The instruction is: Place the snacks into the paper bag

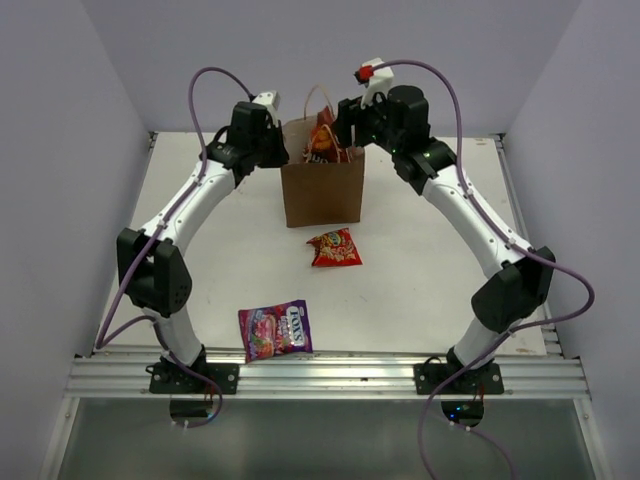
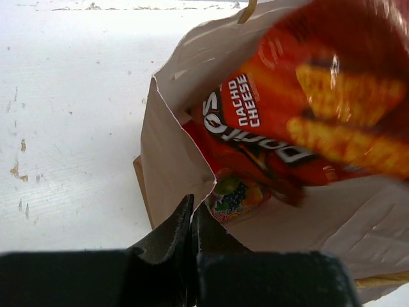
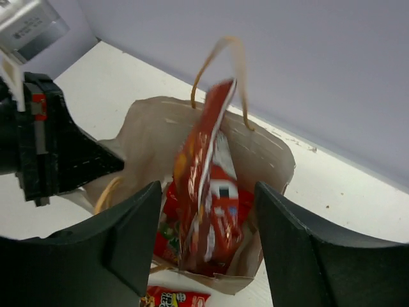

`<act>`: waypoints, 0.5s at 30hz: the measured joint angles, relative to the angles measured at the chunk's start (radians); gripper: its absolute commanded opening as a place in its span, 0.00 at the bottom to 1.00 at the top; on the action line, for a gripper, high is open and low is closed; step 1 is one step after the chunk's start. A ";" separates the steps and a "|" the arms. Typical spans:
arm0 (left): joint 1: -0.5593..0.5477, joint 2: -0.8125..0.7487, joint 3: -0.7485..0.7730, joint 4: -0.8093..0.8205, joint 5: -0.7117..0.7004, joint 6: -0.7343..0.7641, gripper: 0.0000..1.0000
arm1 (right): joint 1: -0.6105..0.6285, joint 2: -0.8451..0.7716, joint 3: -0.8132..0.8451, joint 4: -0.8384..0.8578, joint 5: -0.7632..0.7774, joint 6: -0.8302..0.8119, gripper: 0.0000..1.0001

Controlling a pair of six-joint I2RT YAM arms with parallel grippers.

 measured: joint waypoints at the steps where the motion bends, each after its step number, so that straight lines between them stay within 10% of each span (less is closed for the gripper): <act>1: 0.000 0.002 0.001 0.002 0.000 -0.003 0.03 | 0.000 -0.008 -0.001 -0.001 -0.010 0.002 0.69; 5: 0.000 0.005 0.002 0.004 -0.001 -0.014 0.03 | 0.001 -0.048 0.000 -0.017 -0.031 0.003 0.94; 15: -0.006 0.020 0.011 0.013 0.000 -0.021 0.03 | 0.114 -0.355 -0.142 -0.089 -0.088 -0.027 0.92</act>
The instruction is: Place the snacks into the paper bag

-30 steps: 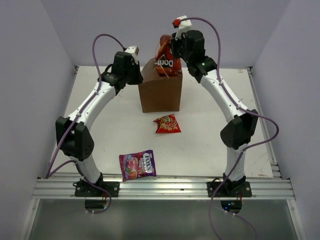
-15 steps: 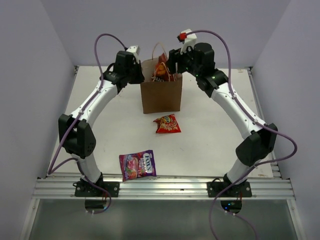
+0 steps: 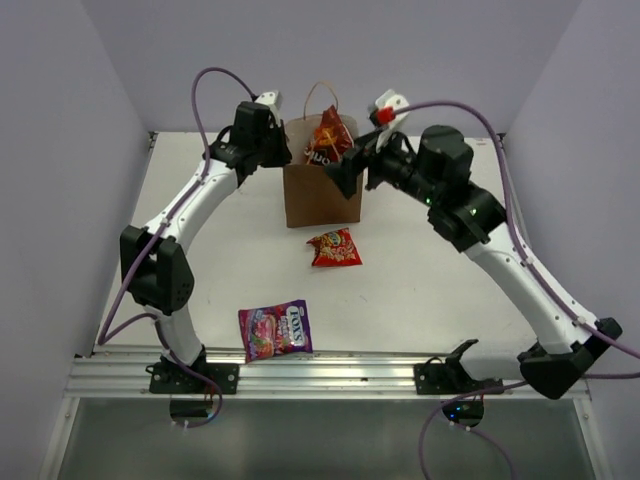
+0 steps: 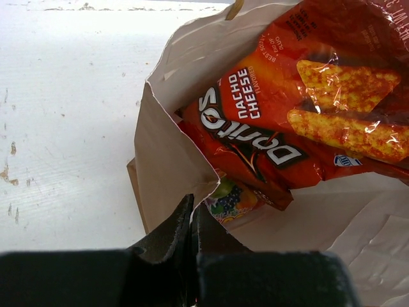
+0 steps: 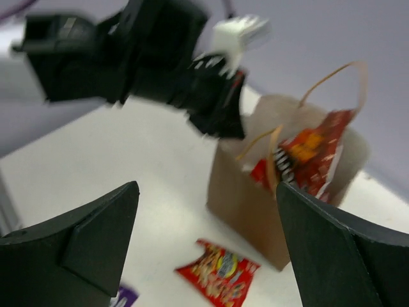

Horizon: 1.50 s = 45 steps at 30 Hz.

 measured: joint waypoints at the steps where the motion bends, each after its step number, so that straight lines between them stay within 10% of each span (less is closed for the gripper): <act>1: -0.002 0.002 0.000 0.002 0.000 -0.001 0.03 | 0.027 -0.032 -0.055 0.003 -0.011 0.000 0.91; 12: -0.016 0.002 -0.001 0.003 0.003 -0.002 0.12 | 0.164 0.259 -0.476 -0.036 -0.185 0.015 0.87; 31: -0.020 -0.012 -0.073 0.017 0.014 -0.020 0.24 | 0.552 0.449 -0.506 0.081 -0.181 0.020 0.86; 33: -0.020 -0.015 -0.081 0.024 0.016 -0.020 0.24 | 0.573 0.472 -0.522 0.126 -0.150 0.029 0.80; 38: -0.020 -0.019 -0.084 0.028 0.018 -0.020 0.24 | 0.610 0.505 -0.531 0.238 -0.077 0.071 0.07; 45: -0.024 -0.022 -0.084 0.027 0.020 -0.020 0.24 | 0.625 0.401 -0.553 0.169 0.036 0.104 0.00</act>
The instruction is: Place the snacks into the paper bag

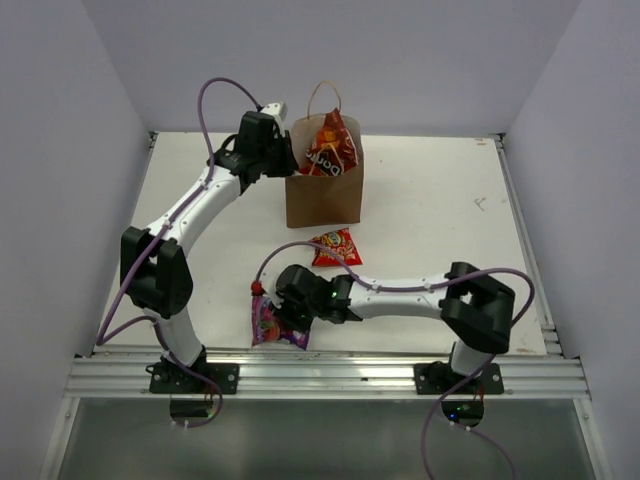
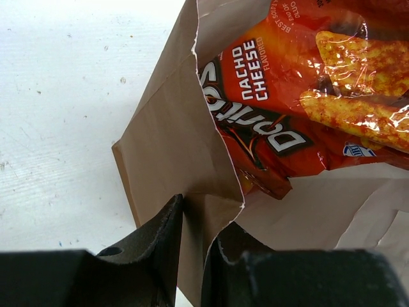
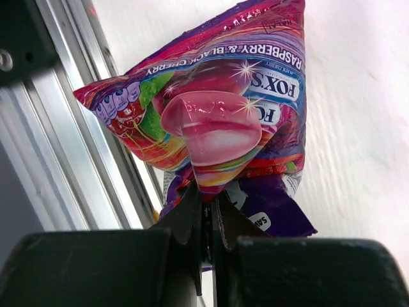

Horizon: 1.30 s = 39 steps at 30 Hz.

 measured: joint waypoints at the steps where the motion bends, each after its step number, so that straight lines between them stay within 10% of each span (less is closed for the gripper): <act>1: 0.000 0.000 0.000 0.000 0.001 0.000 0.24 | -0.004 -0.031 0.001 -0.046 0.021 -0.003 0.00; 7: -0.001 0.001 0.024 -0.016 0.002 0.000 0.24 | -0.089 -0.227 0.291 -0.382 0.134 -0.023 0.00; 17: -0.001 0.004 0.083 -0.023 0.006 0.000 0.23 | -0.401 -0.235 0.926 -0.385 0.309 -0.172 0.00; 29: 0.005 0.025 0.110 -0.070 -0.004 -0.016 0.20 | -0.596 0.208 1.028 -0.310 0.194 -0.226 0.00; 39: -0.007 0.034 0.160 -0.080 -0.003 -0.011 0.16 | -0.686 0.257 1.035 -0.306 0.121 -0.212 0.00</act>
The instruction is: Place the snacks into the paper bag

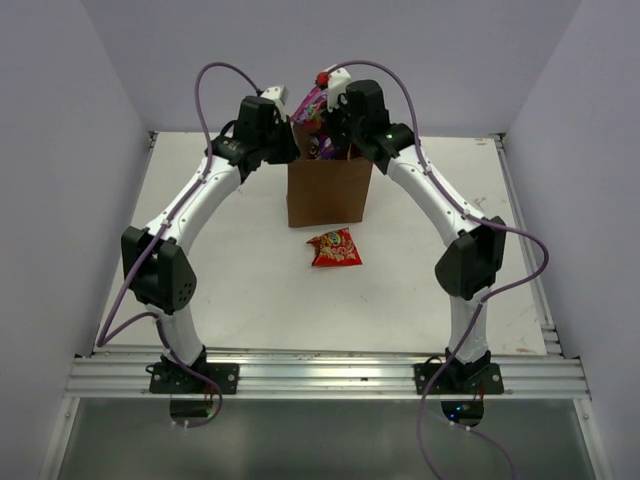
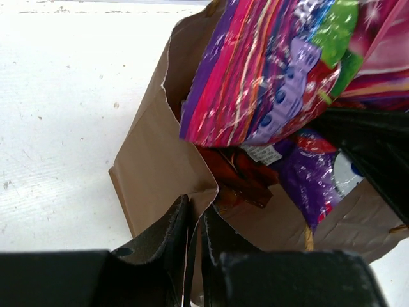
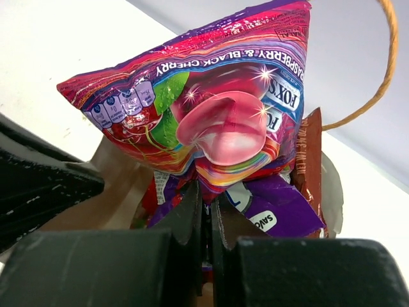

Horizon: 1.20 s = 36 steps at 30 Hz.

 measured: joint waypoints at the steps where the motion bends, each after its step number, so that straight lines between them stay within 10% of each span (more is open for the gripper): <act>1: 0.000 0.001 0.002 -0.002 0.000 0.000 0.16 | 0.000 0.000 -0.004 0.000 -0.008 0.000 0.00; 10: -0.001 0.005 0.007 -0.014 0.000 0.007 0.16 | 0.002 -0.035 -0.123 -0.056 -0.086 0.013 0.04; 11: -0.001 0.005 0.007 -0.017 0.000 0.007 0.16 | 0.002 -0.043 -0.131 -0.063 -0.089 0.013 0.12; 12: -0.001 0.005 0.008 -0.018 0.000 0.007 0.16 | 0.002 -0.050 -0.132 -0.071 -0.089 0.015 0.57; 13: -0.001 0.005 0.009 -0.018 0.000 0.007 0.16 | 0.002 -0.056 -0.132 -0.076 -0.089 0.021 0.78; 16: -0.002 0.005 0.011 -0.017 -0.003 0.008 0.16 | 0.002 -0.065 -0.107 -0.097 -0.098 0.024 0.99; 26: -0.001 0.005 0.011 -0.018 -0.020 0.008 0.16 | 0.015 -0.232 0.013 -0.099 -0.072 0.027 0.99; 36: -0.001 0.005 0.011 -0.018 -0.041 0.007 0.17 | 0.084 -0.684 -0.786 0.079 -0.106 0.146 0.98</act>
